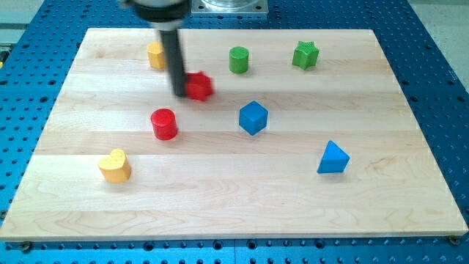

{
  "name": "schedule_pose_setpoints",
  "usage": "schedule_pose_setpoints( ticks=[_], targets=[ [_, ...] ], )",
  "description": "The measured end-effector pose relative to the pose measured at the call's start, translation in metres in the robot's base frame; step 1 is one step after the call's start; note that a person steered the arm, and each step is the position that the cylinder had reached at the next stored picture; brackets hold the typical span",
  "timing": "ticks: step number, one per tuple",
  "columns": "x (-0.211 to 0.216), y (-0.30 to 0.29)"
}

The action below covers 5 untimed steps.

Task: Move the blue cube below the red star

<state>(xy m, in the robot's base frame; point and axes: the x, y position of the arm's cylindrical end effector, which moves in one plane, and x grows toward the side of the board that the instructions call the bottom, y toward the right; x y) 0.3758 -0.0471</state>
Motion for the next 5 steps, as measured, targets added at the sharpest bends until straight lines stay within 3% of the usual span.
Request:
schedule_pose_setpoints(
  ticks=[1, 2, 3, 4, 5],
  targets=[
    [0.032, -0.039],
    [0.064, 0.008],
    [0.067, 0.045],
    [0.155, 0.049],
    [0.14, 0.129]
  ],
)
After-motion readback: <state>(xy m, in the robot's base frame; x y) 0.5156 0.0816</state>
